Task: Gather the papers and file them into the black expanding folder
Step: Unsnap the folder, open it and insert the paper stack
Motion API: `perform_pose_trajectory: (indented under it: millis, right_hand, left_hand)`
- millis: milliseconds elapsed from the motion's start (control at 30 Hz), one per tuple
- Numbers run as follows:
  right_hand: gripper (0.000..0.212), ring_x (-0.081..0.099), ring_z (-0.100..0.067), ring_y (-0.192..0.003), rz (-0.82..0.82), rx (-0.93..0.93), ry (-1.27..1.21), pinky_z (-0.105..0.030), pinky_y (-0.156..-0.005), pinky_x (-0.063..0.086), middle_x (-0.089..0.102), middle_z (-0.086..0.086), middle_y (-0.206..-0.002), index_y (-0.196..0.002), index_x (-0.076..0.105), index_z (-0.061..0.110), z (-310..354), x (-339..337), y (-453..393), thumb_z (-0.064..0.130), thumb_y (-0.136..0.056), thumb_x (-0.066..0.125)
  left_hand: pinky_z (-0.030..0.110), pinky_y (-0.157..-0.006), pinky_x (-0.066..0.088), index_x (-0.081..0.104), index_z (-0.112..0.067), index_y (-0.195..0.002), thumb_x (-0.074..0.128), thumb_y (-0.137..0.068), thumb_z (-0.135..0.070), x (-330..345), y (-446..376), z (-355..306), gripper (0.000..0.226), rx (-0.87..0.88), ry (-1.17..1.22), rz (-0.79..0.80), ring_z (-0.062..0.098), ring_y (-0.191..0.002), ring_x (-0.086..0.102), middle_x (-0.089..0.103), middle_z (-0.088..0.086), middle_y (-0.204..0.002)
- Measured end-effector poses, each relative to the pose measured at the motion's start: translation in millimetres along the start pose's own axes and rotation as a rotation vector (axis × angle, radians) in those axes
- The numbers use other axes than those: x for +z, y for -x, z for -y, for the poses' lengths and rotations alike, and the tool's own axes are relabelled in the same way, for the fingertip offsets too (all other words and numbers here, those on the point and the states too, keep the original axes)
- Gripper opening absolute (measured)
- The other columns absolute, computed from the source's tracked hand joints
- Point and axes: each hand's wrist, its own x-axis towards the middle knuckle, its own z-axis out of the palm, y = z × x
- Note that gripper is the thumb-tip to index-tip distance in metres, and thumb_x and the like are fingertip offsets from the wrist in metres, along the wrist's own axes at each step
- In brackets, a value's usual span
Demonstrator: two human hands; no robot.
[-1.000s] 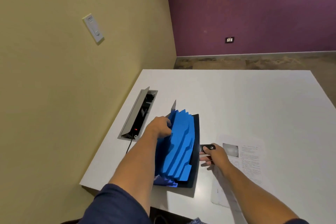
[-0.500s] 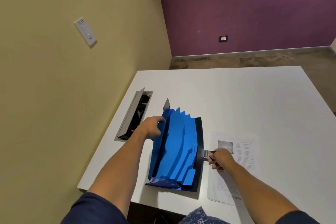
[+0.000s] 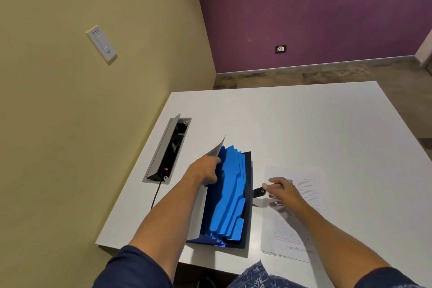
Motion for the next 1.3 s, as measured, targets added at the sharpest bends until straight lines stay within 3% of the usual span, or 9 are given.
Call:
perform_pose_trajectory:
  millis: [67, 167, 267, 433, 533, 700, 867, 1000, 1300]
  right_hand:
    - [0.051, 0.066, -0.022, -0.104, -0.158, -0.019, 0.0, -0.027, -0.074, 0.055, 0.064, -0.003, -0.117, -0.122, 0.061, 0.018, -9, -11, 5, 0.05, -0.085, 0.077]
    - [0.074, 0.059, -0.034, -0.114, -0.579, 0.153, 0.525, -0.047, -0.092, 0.052, 0.06, -0.011, -0.125, -0.126, 0.058, 0.015, -30, -29, 3, 0.061, -0.072, 0.078]
    - [0.093, 0.059, -0.039, -0.115, -0.683, 0.395, 0.659, -0.051, -0.091, 0.054, 0.059, -0.017, -0.123, -0.126, 0.052, 0.007, -44, -40, 11, 0.057, -0.056, 0.085]
    - [0.116, 0.056, -0.038, -0.121, -0.656, 0.402, 0.8, -0.05, -0.095, 0.052, 0.055, -0.018, -0.135, -0.144, 0.037, -0.002, -54, -43, 9, 0.063, -0.059, 0.084]
    - [0.11, 0.056, -0.038, -0.12, -0.635, 0.41, 0.789, -0.049, -0.096, 0.051, 0.054, -0.02, -0.136, -0.144, 0.038, -0.001, -50, -43, 4, 0.056, -0.063, 0.085]
    - [0.094, 0.057, -0.042, -0.115, -0.622, 0.467, 0.576, -0.051, -0.095, 0.051, 0.057, -0.023, -0.124, -0.125, 0.049, 0.003, -45, -58, 3, 0.041, -0.053, 0.096]
    - [0.064, 0.065, -0.041, -0.097, -0.586, 0.449, 0.434, -0.046, -0.087, 0.057, 0.065, -0.02, -0.102, -0.104, 0.059, 0.003, -49, -72, -6, 0.026, -0.056, 0.095]
    - [0.029, 0.06, -0.026, -0.059, -0.514, 0.335, 0.322, -0.028, -0.057, 0.046, 0.061, -0.007, -0.068, -0.071, 0.058, 0.01, -47, -82, 5, 0.014, -0.071, 0.087]
    - [0.027, 0.07, -0.027, -0.087, -0.357, 0.064, 0.213, -0.035, -0.074, 0.054, 0.074, -0.002, -0.098, -0.104, 0.069, 0.018, -70, -95, 8, 0.014, -0.079, 0.079]
  left_hand:
    - [0.043, -0.094, 0.061, 0.054, -0.015, -0.14, 0.063, -0.083, 0.0, 2, -3, -4, 0.059, 0.004, -0.053, 0.016, 0.031, -0.117, 0.063, 0.061, 0.01, -0.135]
    - [0.044, -0.092, 0.061, 0.055, -0.015, -0.137, 0.065, -0.083, -0.001, 3, -6, -11, 0.057, -0.003, -0.092, 0.037, 0.03, -0.113, 0.063, 0.063, 0.01, -0.13]
    - [0.045, -0.095, 0.06, 0.049, -0.014, -0.143, 0.066, -0.083, -0.001, 2, -6, -16, 0.064, -0.013, -0.081, 0.04, 0.031, -0.119, 0.062, 0.06, 0.011, -0.136]
    - [0.036, -0.083, 0.059, 0.012, -0.028, -0.165, 0.062, -0.086, 0.003, -3, 2, -27, 0.098, 0.0, -0.025, 0.022, 0.031, -0.109, 0.064, 0.059, 0.013, -0.132]
    - [0.036, -0.073, 0.06, -0.005, -0.039, -0.163, 0.061, -0.085, 0.006, -3, 7, -29, 0.111, 0.015, 0.007, 0.004, 0.026, -0.088, 0.065, 0.059, 0.01, -0.103]
    - [0.039, -0.074, 0.065, -0.019, -0.046, -0.159, 0.062, -0.084, 0.008, -3, 9, -28, 0.122, 0.006, 0.06, -0.019, 0.025, -0.082, 0.07, 0.066, 0.012, -0.099]
    - [0.036, -0.073, 0.064, -0.021, -0.046, -0.158, 0.06, -0.085, 0.01, -8, 13, -31, 0.122, -0.006, 0.11, -0.017, 0.022, -0.081, 0.067, 0.061, 0.008, -0.107]
    - [0.033, -0.068, 0.062, -0.019, -0.042, -0.16, 0.058, -0.086, 0.01, -10, 13, -31, 0.119, -0.025, 0.156, -0.011, 0.021, -0.078, 0.066, 0.062, 0.007, -0.104]
    - [0.043, -0.077, 0.066, -0.001, -0.038, -0.164, 0.055, -0.088, 0.013, -11, 9, -25, 0.107, -0.043, 0.299, 0.058, 0.034, -0.094, 0.073, 0.058, 0.007, -0.11]
